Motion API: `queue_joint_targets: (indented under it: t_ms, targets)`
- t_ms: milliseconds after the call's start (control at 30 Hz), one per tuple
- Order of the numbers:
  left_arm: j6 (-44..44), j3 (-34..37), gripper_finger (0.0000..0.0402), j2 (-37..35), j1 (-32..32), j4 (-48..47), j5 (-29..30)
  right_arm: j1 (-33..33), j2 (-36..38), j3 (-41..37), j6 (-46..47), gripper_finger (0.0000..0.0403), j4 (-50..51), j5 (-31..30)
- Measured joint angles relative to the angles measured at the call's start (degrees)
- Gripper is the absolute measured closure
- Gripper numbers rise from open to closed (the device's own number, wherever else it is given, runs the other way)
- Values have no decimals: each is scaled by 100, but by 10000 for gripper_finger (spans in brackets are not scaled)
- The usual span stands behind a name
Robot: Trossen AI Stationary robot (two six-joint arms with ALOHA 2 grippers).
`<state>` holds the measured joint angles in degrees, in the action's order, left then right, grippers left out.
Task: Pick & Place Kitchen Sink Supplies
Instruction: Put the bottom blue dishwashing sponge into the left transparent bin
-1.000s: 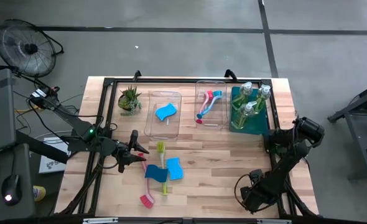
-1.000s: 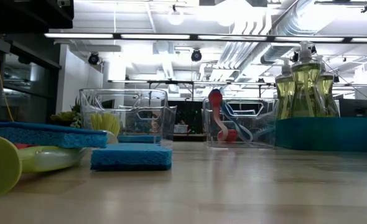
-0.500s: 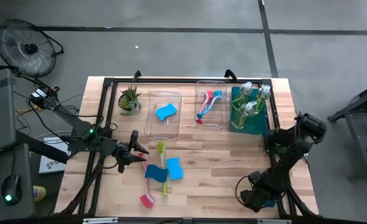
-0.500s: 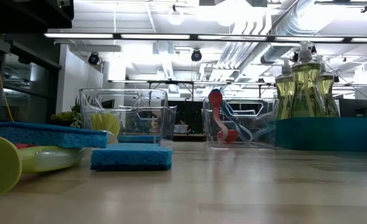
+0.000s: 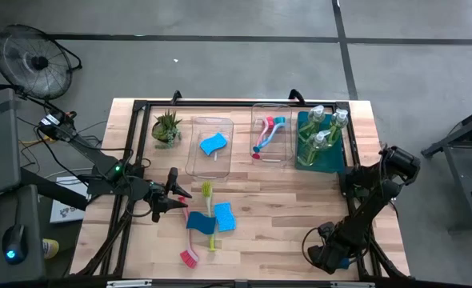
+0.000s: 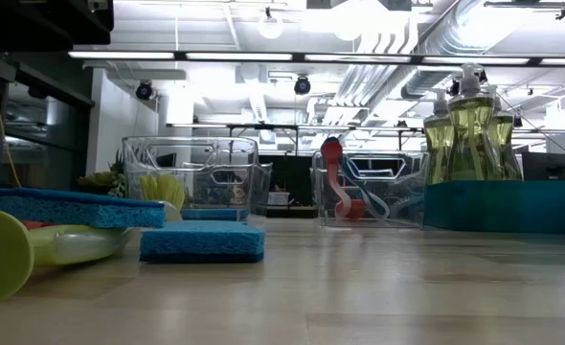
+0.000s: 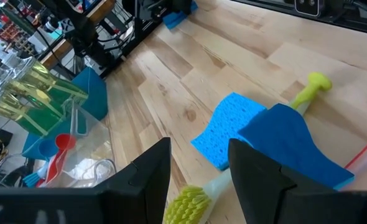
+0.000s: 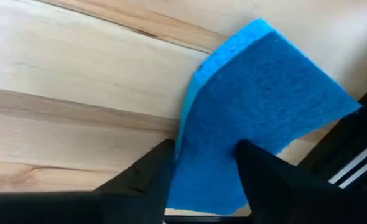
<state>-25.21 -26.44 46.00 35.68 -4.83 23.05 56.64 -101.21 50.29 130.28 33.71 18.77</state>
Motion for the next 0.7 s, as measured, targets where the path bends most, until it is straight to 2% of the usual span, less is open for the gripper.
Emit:
queue_joint_targets:
  t_ms: [433,700]
  targets:
    - [0,0,246,0,0,-4,-2,-4,-9,-36,-328,385,87,139]
    - [20,0,246,0,0,-4,-7,-3,-22,31,-607,395,281,57]
